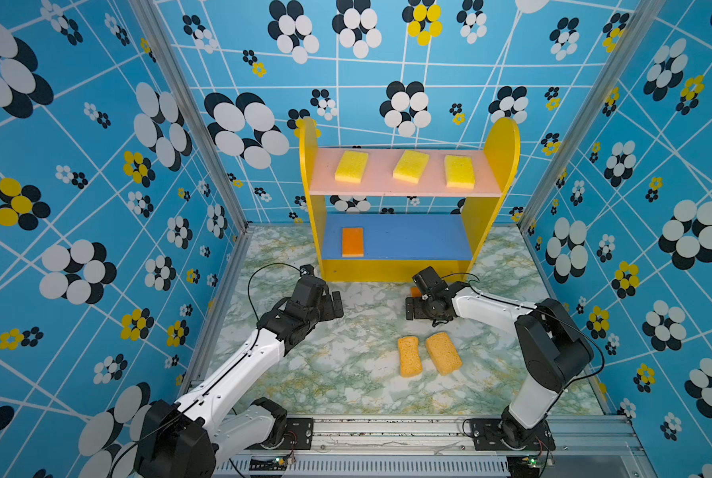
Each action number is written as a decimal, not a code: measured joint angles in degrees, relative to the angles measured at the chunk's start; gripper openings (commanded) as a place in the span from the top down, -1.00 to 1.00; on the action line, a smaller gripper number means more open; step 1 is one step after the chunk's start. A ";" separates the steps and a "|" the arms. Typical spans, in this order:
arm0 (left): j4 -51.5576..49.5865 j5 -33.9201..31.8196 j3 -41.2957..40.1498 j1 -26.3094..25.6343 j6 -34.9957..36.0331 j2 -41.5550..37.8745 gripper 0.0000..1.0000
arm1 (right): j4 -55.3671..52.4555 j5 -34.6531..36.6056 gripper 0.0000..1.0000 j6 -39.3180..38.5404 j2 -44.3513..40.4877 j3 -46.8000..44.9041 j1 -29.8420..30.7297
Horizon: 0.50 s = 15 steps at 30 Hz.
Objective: Arrange cleaning sponges on a shelf
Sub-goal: Pick up the cleaning sponge at the center of the table.
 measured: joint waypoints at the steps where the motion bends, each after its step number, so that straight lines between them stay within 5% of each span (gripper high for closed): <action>1: 0.00 0.00 -0.02 0.00 -0.02 0.00 -0.98 | 0.07 0.02 -0.99 -0.02 0.24 0.22 -0.07; 15: 0.00 0.00 -0.02 0.00 -0.02 0.00 -0.98 | 1.18 1.57 -0.69 -0.66 4.31 2.64 -0.17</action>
